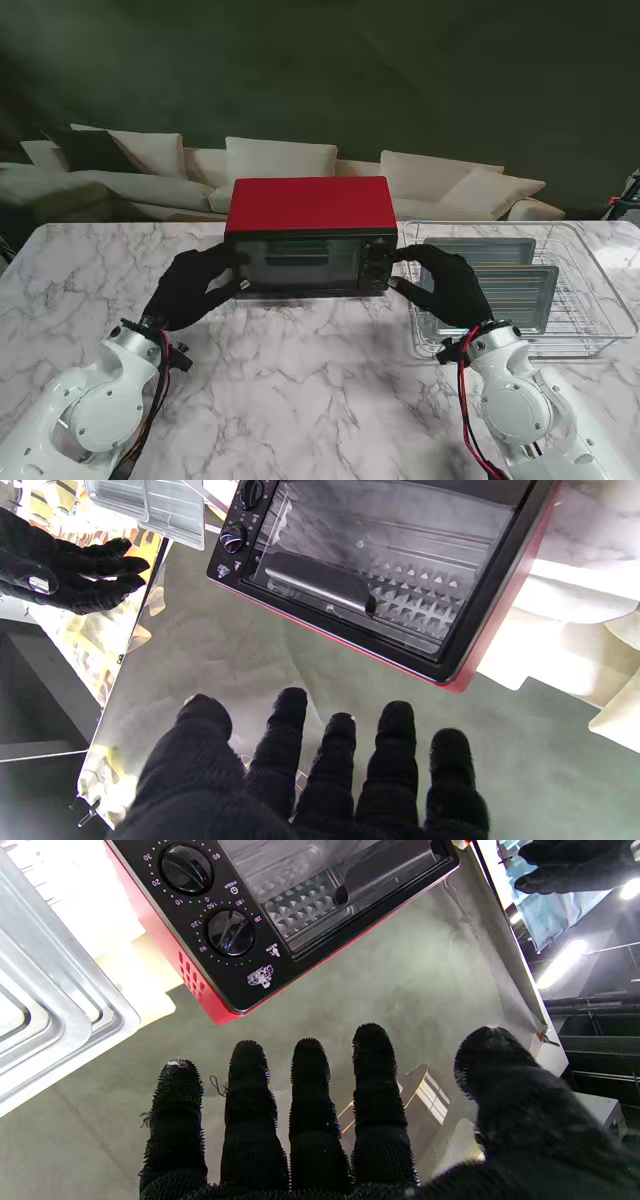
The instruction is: Slide the trays into the oven
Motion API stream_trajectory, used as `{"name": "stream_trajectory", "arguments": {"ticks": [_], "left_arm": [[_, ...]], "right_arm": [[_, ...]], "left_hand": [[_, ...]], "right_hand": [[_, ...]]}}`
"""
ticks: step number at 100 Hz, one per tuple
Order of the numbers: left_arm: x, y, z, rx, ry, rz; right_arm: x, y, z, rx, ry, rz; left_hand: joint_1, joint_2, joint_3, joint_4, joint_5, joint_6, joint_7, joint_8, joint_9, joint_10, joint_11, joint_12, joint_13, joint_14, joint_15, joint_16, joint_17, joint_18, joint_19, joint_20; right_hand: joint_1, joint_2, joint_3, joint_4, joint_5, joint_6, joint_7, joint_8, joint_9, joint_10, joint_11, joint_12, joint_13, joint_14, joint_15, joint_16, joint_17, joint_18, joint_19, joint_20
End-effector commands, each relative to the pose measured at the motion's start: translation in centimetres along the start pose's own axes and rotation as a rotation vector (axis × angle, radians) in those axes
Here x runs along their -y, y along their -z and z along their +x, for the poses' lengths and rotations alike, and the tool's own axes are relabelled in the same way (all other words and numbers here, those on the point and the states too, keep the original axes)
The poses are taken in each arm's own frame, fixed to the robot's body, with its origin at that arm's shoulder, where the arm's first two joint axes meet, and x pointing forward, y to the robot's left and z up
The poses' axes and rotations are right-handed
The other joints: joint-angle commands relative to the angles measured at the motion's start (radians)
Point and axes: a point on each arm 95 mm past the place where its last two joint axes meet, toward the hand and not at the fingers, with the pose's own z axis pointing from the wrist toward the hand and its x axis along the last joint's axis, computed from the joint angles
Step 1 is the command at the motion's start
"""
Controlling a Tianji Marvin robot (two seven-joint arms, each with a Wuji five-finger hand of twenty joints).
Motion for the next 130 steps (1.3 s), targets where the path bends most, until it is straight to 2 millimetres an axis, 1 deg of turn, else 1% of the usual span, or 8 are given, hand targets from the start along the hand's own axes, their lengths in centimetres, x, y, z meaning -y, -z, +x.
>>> {"name": "stream_trajectory", "arguments": {"ticks": [1,28,47,60,77,98,113,130], "left_arm": [[-0.1,0.1,0.2,-0.004,0.003,-0.007],[-0.1,-0.2,0.3,-0.013,0.006,-0.017],[-0.6,-0.6,1.5,-0.031,0.024,-0.074],[-0.9,-0.5,2.4,-0.053,0.011,-0.174],[-0.8,-0.5,3.0,-0.084,-0.014,-0.300],[-1.4,-1.7,3.2,-0.113,-0.028,-0.432],[-1.6,-2.9,3.2,-0.129,-0.046,-0.482],[-1.7,-4.2,3.0,-0.125,-0.051,-0.531]], "right_arm": [[0.1,0.1,0.1,-0.002,0.002,0.002],[0.1,0.1,0.0,-0.004,0.000,0.005],[0.0,0.1,0.0,0.000,-0.003,-0.004],[-0.2,0.1,-0.1,0.000,-0.003,-0.011],[-0.4,0.1,-0.2,0.000,-0.004,-0.018],[-0.6,0.0,-0.3,-0.007,-0.002,-0.028],[-0.8,0.2,-0.5,-0.008,-0.002,-0.038],[-1.1,0.4,-0.7,-0.006,-0.011,-0.054]], "left_hand": [[-0.013,0.051,-0.030,-0.023,-0.018,0.004,-0.015,-0.007,0.014,-0.011,0.012,0.009,-0.009,-0.001,-0.020,-0.001,-0.018,0.018,0.003,0.003],[-0.012,0.050,-0.029,-0.023,-0.016,0.007,-0.015,-0.007,0.024,-0.009,0.015,0.010,-0.008,0.001,-0.020,-0.001,-0.017,0.017,0.003,0.004],[-0.010,0.050,-0.030,-0.025,-0.007,0.011,-0.015,-0.009,0.045,0.001,0.009,0.005,-0.007,0.004,-0.031,-0.010,-0.014,0.011,-0.009,-0.003],[-0.006,0.048,-0.030,-0.027,-0.001,0.012,-0.020,-0.014,0.045,0.021,-0.042,-0.057,-0.004,0.014,-0.060,-0.057,0.026,-0.055,-0.021,-0.036],[-0.013,0.046,-0.032,-0.031,-0.006,0.004,-0.032,-0.024,-0.020,0.038,-0.088,-0.144,-0.030,0.008,-0.077,-0.122,0.027,-0.104,-0.005,-0.098],[-0.056,0.046,-0.037,-0.036,-0.062,-0.023,-0.057,-0.037,-0.177,0.008,-0.121,-0.205,-0.132,-0.025,-0.114,-0.170,-0.033,-0.154,-0.062,-0.163],[-0.097,0.047,-0.035,-0.037,-0.182,-0.026,-0.150,-0.111,-0.186,0.011,-0.119,-0.226,-0.168,-0.056,-0.142,-0.221,-0.042,-0.181,-0.120,-0.198],[-0.120,0.053,-0.037,-0.040,-0.220,-0.009,-0.165,-0.157,-0.236,0.018,-0.131,-0.260,-0.207,-0.071,-0.159,-0.250,-0.055,-0.204,-0.173,-0.220]], "right_hand": [[-0.010,0.039,-0.015,-0.007,-0.002,-0.002,-0.008,-0.007,0.000,0.003,-0.004,0.004,0.016,-0.024,0.011,0.014,-0.010,-0.001,0.010,-0.013],[-0.011,0.039,-0.015,-0.007,-0.001,-0.001,-0.009,-0.008,0.001,0.003,-0.005,0.003,0.014,-0.024,0.010,0.013,-0.010,-0.001,0.011,-0.014],[-0.010,0.039,-0.016,-0.007,-0.002,-0.001,-0.009,-0.008,-0.001,0.004,-0.006,0.003,0.015,-0.024,0.010,0.013,-0.010,0.000,0.011,-0.014],[-0.010,0.039,-0.016,-0.007,-0.002,-0.001,-0.009,-0.008,-0.002,0.003,-0.006,0.003,0.015,-0.025,0.010,0.013,-0.010,-0.003,0.011,-0.014],[-0.010,0.039,-0.016,-0.007,-0.004,0.000,-0.010,-0.009,-0.001,0.004,-0.006,0.003,0.015,-0.024,0.010,0.013,-0.010,-0.002,0.011,-0.015],[-0.010,0.040,-0.016,-0.007,-0.008,-0.002,-0.011,-0.009,-0.002,0.003,-0.005,0.003,0.016,-0.026,0.010,0.013,-0.010,-0.002,0.011,-0.015],[-0.010,0.040,-0.016,-0.007,-0.009,-0.001,-0.010,-0.009,0.000,0.003,-0.005,0.003,0.016,-0.023,0.011,0.013,-0.009,-0.001,0.012,-0.015],[-0.009,0.040,-0.017,-0.007,-0.008,0.001,-0.010,-0.009,0.000,0.003,-0.004,0.004,0.015,-0.024,0.011,0.013,-0.010,-0.002,0.012,-0.015]]}}
